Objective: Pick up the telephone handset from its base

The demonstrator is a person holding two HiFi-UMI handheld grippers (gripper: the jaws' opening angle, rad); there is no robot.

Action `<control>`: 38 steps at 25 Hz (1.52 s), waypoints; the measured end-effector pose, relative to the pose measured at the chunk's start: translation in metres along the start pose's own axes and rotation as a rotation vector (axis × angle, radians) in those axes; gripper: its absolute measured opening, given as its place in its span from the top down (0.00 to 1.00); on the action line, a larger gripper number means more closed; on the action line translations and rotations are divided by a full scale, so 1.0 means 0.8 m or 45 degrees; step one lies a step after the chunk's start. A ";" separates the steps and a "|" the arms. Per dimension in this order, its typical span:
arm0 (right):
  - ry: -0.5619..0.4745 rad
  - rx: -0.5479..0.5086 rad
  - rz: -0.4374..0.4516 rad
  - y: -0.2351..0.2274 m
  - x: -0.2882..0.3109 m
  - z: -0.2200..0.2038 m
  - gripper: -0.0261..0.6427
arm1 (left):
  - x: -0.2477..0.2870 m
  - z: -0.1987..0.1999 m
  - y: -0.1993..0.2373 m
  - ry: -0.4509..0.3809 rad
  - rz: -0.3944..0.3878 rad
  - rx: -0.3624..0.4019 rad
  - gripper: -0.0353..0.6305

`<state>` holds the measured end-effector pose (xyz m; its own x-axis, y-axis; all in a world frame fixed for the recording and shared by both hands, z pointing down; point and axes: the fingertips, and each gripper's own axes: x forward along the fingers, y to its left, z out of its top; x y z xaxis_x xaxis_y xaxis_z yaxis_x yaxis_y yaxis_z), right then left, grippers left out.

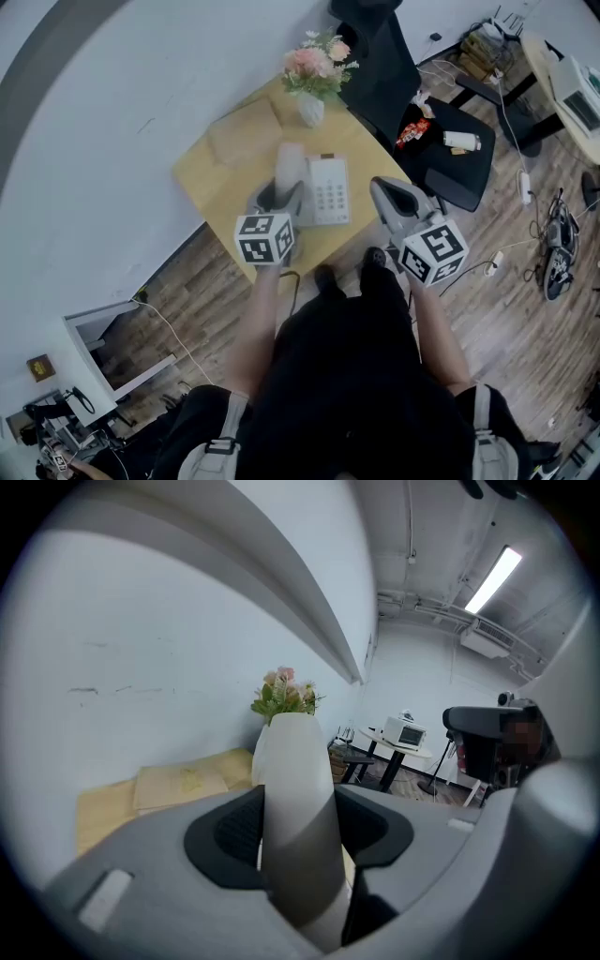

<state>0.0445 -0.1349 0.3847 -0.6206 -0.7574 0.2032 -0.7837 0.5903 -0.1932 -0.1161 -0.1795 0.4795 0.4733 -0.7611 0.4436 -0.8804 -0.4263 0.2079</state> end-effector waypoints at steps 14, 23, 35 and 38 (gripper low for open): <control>-0.098 -0.089 0.004 0.007 -0.004 0.051 0.96 | -0.069 0.096 -0.041 -0.249 -0.121 -0.027 0.62; -0.135 -0.119 0.009 0.017 -0.007 0.076 0.96 | -0.111 0.147 -0.064 -0.382 -0.214 -0.047 0.62; -0.110 -0.181 0.039 0.036 -0.002 0.078 0.96 | -0.125 0.153 -0.068 -0.406 -0.243 -0.035 0.62; -0.102 -0.190 0.037 0.036 -0.001 0.077 0.96 | -0.126 0.154 -0.067 -0.407 -0.241 -0.039 0.62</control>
<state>0.0243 -0.1345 0.3197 -0.6438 -0.7555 0.1215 -0.7642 0.6429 -0.0517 -0.1127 -0.1403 0.3163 0.6094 -0.7864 0.1009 -0.7744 -0.5630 0.2887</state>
